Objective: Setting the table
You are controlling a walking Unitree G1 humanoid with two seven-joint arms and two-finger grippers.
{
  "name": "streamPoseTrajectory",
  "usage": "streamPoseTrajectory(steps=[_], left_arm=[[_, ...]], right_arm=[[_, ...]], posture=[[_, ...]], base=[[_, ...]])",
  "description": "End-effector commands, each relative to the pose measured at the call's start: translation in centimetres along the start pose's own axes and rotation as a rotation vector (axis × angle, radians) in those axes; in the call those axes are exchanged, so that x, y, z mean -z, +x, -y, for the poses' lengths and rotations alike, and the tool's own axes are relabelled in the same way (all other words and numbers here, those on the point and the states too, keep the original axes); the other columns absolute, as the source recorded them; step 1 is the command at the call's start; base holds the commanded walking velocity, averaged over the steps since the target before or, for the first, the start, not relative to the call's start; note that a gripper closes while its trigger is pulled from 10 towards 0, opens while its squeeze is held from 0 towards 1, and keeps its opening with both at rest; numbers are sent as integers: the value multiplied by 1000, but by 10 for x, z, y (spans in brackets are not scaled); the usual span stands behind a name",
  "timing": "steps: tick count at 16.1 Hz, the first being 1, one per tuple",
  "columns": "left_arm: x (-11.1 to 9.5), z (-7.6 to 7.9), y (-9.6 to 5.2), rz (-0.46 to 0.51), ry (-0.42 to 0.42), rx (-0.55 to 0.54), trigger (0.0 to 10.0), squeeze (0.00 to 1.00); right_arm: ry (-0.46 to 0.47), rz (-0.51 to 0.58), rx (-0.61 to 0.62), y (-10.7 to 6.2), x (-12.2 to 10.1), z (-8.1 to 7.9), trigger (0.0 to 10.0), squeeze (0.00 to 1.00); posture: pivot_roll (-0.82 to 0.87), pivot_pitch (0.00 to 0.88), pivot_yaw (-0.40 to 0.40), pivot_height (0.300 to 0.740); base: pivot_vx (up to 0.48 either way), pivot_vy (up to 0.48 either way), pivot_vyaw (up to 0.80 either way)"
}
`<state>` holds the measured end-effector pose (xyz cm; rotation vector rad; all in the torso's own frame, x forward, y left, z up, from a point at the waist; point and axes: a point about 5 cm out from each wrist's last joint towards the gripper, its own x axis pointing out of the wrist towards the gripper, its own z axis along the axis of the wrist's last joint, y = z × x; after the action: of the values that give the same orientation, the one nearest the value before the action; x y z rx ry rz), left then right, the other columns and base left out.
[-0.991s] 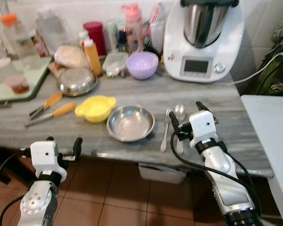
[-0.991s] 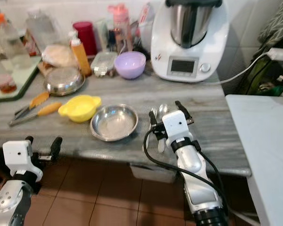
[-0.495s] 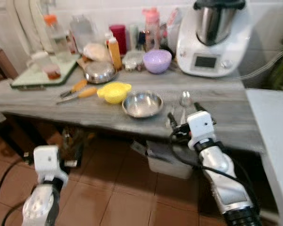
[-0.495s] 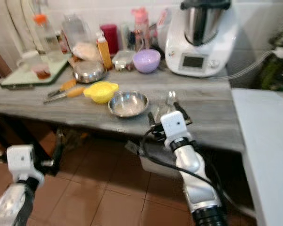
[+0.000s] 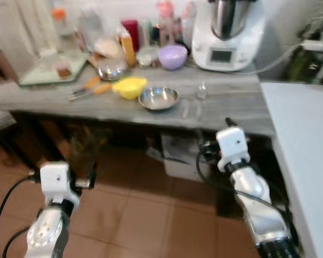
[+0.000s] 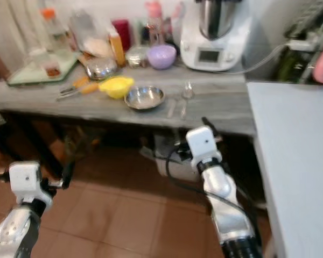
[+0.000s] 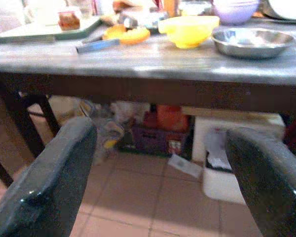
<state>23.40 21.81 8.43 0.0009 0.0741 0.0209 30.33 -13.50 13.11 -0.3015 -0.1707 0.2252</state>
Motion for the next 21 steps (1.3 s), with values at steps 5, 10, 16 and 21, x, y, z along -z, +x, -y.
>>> streamPoseTrajectory(steps=[5, 10, 16, 21], left_arm=[[1, -1, -1, -9, 22, 6, 10000, 0], [6, 1, 0, -23, 27, 16, 10000, 0], [13, 13, 0, -31, 4, 40, 10000, 0], [14, 21, 5, -24, -3, 35, 10000, 0]], right_arm=[[-1, 23, -20, 5, -6, -5, 10000, 0], [2, 17, -19, 6, -5, -5, 10000, 0], [9, 0, -21, 7, -3, -6, 10000, 0], [6, -5, -23, 10, -2, -5, 10000, 0]], posture=[[-117, 0, 80, 740], [-116, 0, 80, 740], [-115, 0, 73, 740], [-117, 0, 72, 740]], base=[[-276, 0, 0], [0, 0, 0], [0, 0, -164], [0, 0, -683]])
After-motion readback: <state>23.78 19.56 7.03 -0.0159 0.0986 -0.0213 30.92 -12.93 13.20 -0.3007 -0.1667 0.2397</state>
